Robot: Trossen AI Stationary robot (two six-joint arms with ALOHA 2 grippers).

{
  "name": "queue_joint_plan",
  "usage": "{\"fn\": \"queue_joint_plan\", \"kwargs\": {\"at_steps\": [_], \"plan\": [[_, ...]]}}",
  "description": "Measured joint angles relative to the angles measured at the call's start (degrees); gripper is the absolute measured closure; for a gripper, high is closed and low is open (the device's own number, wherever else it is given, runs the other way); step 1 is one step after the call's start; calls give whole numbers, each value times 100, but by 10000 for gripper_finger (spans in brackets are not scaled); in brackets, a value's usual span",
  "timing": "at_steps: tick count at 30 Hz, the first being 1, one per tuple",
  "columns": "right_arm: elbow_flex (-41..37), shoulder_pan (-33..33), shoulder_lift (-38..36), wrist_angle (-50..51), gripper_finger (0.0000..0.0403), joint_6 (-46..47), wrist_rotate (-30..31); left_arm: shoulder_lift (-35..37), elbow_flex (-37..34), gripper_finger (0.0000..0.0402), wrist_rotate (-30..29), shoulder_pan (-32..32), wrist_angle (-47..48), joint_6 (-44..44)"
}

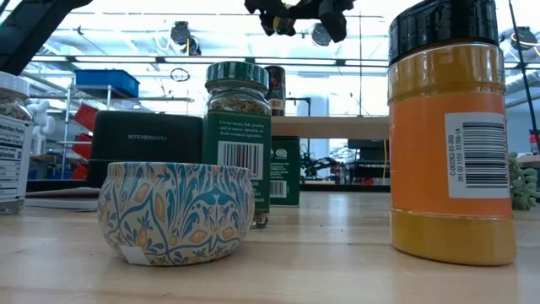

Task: Shelf spices
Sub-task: Put the yellow cap into the seasoning bottle

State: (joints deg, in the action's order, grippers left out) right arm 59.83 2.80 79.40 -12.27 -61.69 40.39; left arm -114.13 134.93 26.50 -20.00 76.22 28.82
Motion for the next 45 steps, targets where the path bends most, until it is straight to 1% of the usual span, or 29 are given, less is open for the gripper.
{"fn": "queue_joint_plan", "kwargs": {"at_steps": [8, 17, 23, 26, 29, 32, 37, 40, 45], "plan": [[-7, 86, 0, -120, 401, -9, 263, 0, 7, 170, 1, -1, -117, -141], [-32, 86, 4, -162, 401, -88, 434, 52, 29, 106, -4, -12, -179, -197], [-25, 86, 0, -179, 401, -61, 645, 46, 27, 96, -56, -9, -211, -198], [-21, 49, 0, -59, 401, 54, 901, 91, 18, 95, -354, -15, -197, -199], [-20, -41, 0, 275, 402, 422, 1120, 266, 12, 95, -727, -34, -200, -199], [-44, -183, 0, 614, 402, 912, 1189, 493, 12, 95, -1163, -34, -240, -275], [-413, -590, -11, 636, 402, 1523, 1194, 920, 12, 95, -1707, -32, -317, -570], [-787, -868, -11, 246, 402, 1769, 1158, 1161, 12, 96, -1913, 17, -336, -772], [-1457, -1243, -9, -887, 403, 1908, 912, 1366, 12, 98, -1953, 286, -283, -894]]}}
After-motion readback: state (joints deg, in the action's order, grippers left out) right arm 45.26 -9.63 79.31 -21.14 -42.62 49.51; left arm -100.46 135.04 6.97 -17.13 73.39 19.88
